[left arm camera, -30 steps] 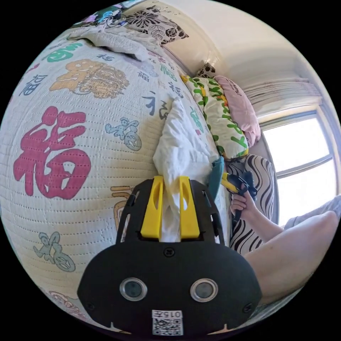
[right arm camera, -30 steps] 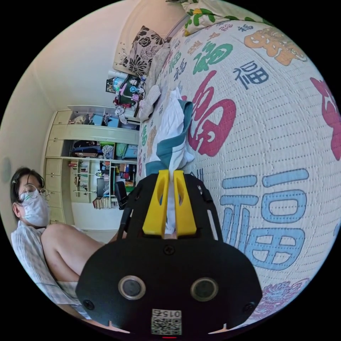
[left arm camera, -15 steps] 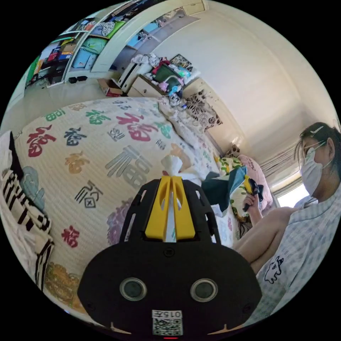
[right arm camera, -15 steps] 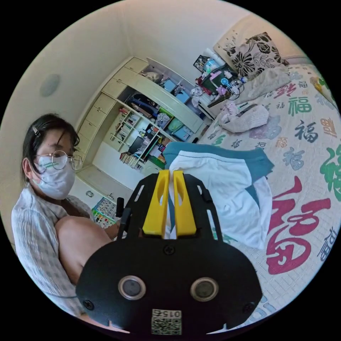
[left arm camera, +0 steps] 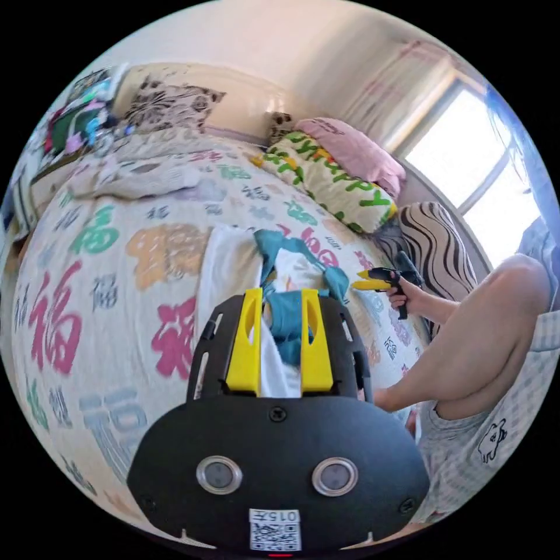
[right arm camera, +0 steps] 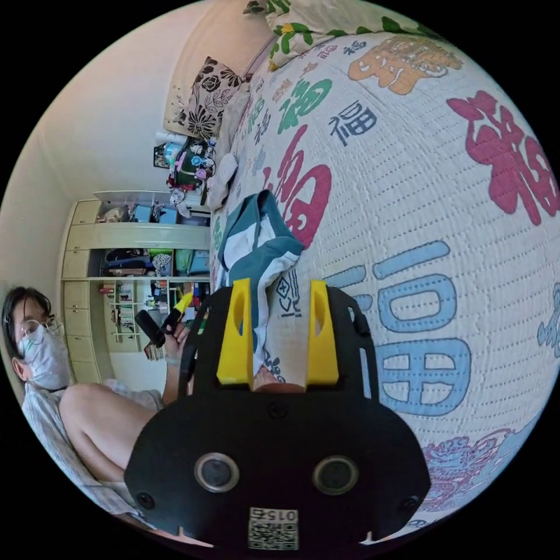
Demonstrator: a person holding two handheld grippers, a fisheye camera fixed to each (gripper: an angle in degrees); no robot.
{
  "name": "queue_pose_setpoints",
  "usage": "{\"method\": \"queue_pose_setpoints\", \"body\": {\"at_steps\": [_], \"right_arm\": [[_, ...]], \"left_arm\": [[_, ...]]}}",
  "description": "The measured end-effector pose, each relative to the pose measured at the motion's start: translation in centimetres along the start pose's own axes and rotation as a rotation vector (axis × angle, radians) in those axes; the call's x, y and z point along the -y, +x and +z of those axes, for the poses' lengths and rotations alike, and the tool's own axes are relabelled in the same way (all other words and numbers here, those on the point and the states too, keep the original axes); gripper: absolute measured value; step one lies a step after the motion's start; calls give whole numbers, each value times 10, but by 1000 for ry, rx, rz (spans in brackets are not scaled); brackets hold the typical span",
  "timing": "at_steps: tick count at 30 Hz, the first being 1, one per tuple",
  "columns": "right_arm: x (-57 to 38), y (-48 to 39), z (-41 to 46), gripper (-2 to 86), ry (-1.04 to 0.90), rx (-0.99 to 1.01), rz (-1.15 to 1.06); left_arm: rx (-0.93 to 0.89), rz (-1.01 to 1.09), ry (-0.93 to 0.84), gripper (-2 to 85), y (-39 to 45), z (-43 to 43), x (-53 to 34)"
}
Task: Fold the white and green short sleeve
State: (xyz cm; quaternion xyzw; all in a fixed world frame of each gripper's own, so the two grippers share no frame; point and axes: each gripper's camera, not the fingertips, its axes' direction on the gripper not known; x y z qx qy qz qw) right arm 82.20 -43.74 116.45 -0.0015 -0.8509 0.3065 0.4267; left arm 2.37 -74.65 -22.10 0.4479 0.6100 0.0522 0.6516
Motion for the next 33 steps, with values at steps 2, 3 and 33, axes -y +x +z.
{"method": "queue_pose_setpoints", "body": {"at_steps": [2, 3, 33], "right_arm": [[5, -10, 13, 135, -7, -36, -24], [8, -15, 21, 132, -27, -48, -27], [-67, -251, 145, 102, -204, -242, -862]], "left_arm": [[-39, 173, -64, 107, 12, 41, 52], [-63, 262, -97, 107, 20, 68, 82], [148, -285, 375, -6, 133, -64, -93]]}}
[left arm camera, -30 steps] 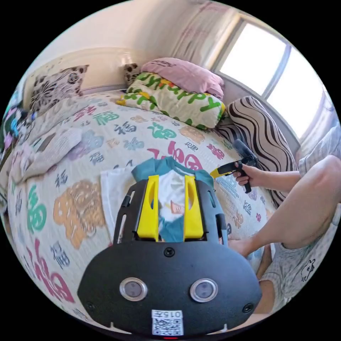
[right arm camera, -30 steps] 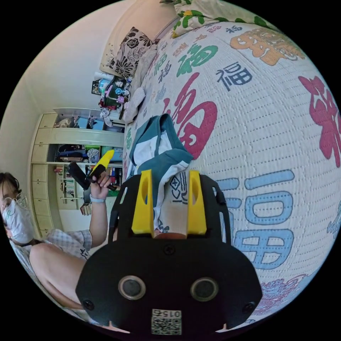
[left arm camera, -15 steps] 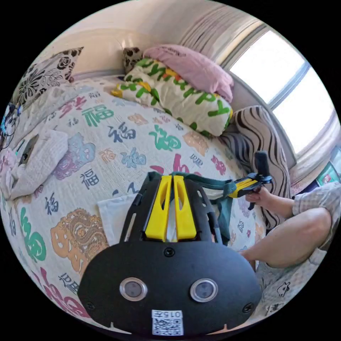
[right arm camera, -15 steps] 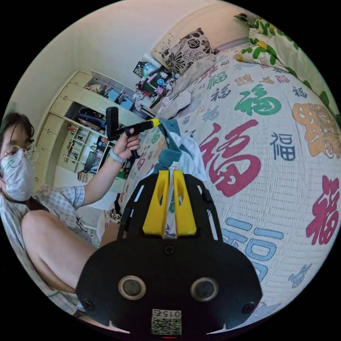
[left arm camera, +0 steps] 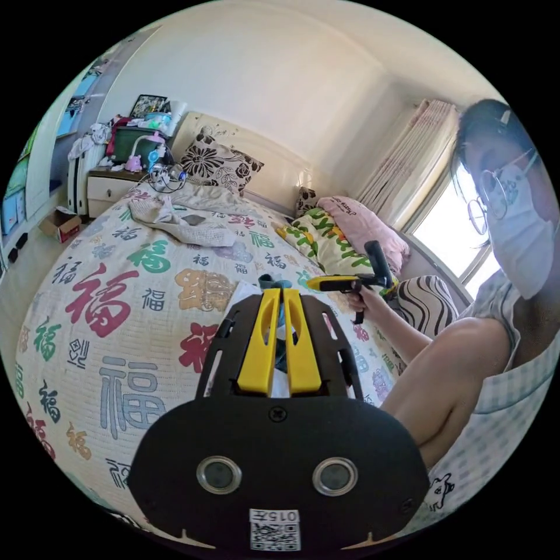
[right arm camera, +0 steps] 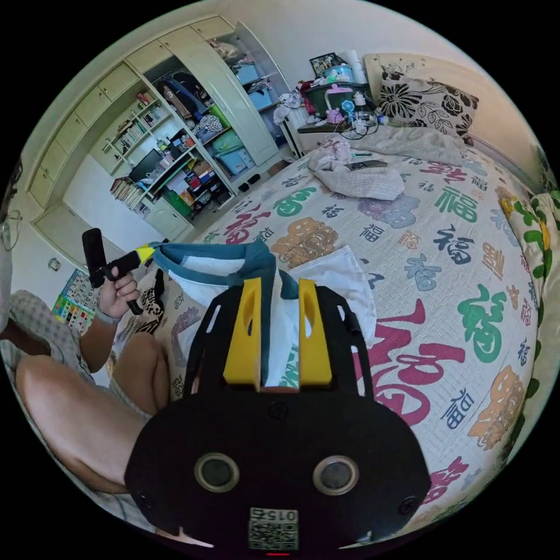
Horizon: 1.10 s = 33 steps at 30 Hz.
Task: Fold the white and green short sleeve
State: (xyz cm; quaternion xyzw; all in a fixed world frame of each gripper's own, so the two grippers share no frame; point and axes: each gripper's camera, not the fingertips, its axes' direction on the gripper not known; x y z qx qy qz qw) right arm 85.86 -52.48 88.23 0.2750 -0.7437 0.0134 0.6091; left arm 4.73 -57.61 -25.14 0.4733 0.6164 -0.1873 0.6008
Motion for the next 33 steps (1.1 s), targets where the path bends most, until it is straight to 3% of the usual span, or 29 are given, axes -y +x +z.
{"method": "queue_pose_setpoints", "body": {"at_steps": [3, 6, 10, 13, 17, 20, 22, 25, 33], "right_arm": [[-21, -41, 18, 112, -5, 12, -57], [-21, -61, 42, 124, -40, -160, -69], [-7, -72, 72, 134, -76, -18, -97], [-4, -81, 100, 133, -134, -134, -126], [-4, -82, 117, 89, -165, -148, -156], [-15, -72, 115, 18, -140, -246, -95], [-30, -58, 107, 8, -115, -200, -4], [-54, -42, 99, 3, -81, -108, 119], [-85, -36, 89, 1, -90, -62, 225]], "left_arm": [[-13, -2, 5, -6, 14, 9, -17], [-100, -14, 12, -6, 28, 20, -32], [-72, 28, -37, -7, 60, 36, -55], [-71, 33, -45, -6, 85, 40, -73], [-15, 43, -92, -6, 113, 44, -97], [92, 125, -127, -5, 139, 46, -112], [334, 261, -258, -5, 163, 64, -122], [560, 429, -370, -5, 198, 96, -147], [794, 679, -388, -3, 283, 130, -215]]}}
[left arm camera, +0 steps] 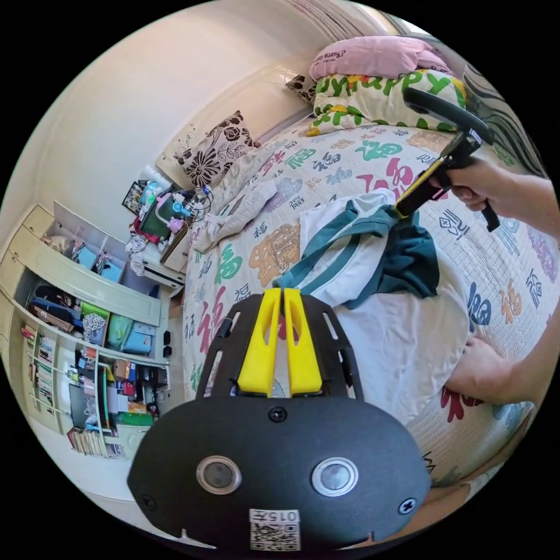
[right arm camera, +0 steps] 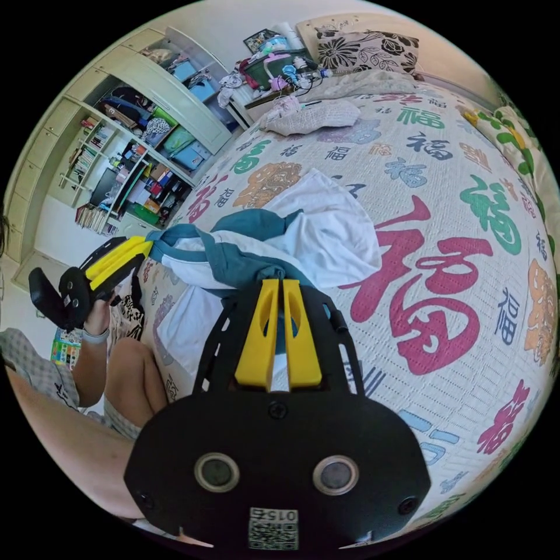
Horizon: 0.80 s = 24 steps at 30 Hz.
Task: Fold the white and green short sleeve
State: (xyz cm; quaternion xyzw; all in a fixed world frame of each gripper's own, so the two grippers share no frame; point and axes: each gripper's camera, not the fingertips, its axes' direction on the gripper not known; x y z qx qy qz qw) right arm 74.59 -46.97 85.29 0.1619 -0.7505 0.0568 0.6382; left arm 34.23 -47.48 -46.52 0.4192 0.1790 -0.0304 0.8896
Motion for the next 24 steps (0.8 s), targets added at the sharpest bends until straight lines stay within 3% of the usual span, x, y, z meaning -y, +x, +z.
{"method": "queue_pose_setpoints", "body": {"at_steps": [9, 14, 20, 24], "right_arm": [[-61, 2, -38, 0, 126, 37, 166], [-83, -16, -96, -1, 318, 44, 189], [-82, -94, -186, -1, 615, 4, -58], [-92, -156, -245, -1, 904, 50, -241]], "left_arm": [[144, 19, 46, 1, 38, -72, -27], [77, -100, 130, 1, 22, -128, -46], [-25, -453, 373, 0, -53, -220, -92], [-1, -674, 698, -3, -106, -302, -131]]}}
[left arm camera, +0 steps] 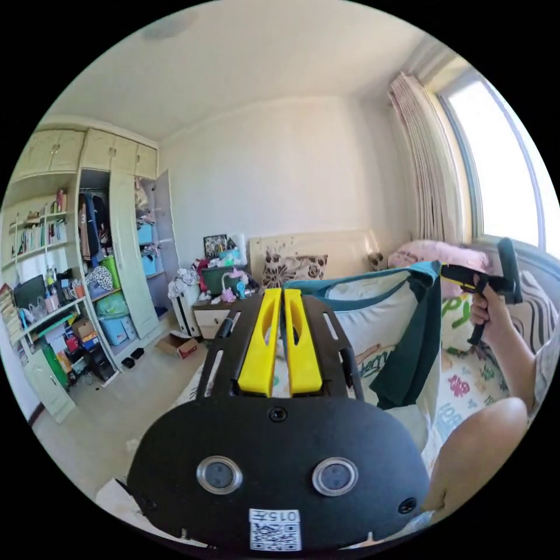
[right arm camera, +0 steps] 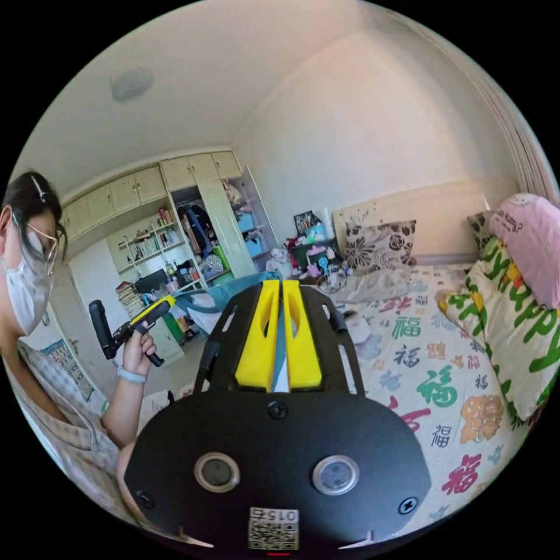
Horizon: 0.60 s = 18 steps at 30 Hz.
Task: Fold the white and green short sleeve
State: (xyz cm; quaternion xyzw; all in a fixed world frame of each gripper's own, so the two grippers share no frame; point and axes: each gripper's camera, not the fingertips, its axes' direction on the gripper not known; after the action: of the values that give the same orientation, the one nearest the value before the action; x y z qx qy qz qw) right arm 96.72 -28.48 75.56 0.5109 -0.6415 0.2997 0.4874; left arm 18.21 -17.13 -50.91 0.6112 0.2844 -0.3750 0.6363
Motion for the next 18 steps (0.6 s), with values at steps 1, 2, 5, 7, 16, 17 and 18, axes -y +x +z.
{"method": "queue_pose_setpoints", "body": {"at_steps": [1, 2, 5, 7, 16, 17, 18], "right_arm": [[12, -16, -10, -2, 81, 31, -40], [17, -24, -14, -2, 118, 44, -58], [34, -59, -37, -3, 303, 89, -127], [39, -82, -55, -3, 442, 132, -151], [28, -148, -88, -3, 767, 46, -360], [27, -149, -87, -3, 779, 36, -369], [26, -151, -83, -3, 789, 21, -386]], "left_arm": [[13, -35, 93, -4, -8, -22, 15], [23, -48, 141, -4, -12, -34, 22], [66, -104, 369, -5, -23, -90, 47], [89, -145, 545, -6, -26, -134, 56], [379, -59, 971, -7, -12, -232, 59], [391, -49, 980, -7, -13, -233, 59], [419, -26, 987, -7, -16, -233, 58]]}}
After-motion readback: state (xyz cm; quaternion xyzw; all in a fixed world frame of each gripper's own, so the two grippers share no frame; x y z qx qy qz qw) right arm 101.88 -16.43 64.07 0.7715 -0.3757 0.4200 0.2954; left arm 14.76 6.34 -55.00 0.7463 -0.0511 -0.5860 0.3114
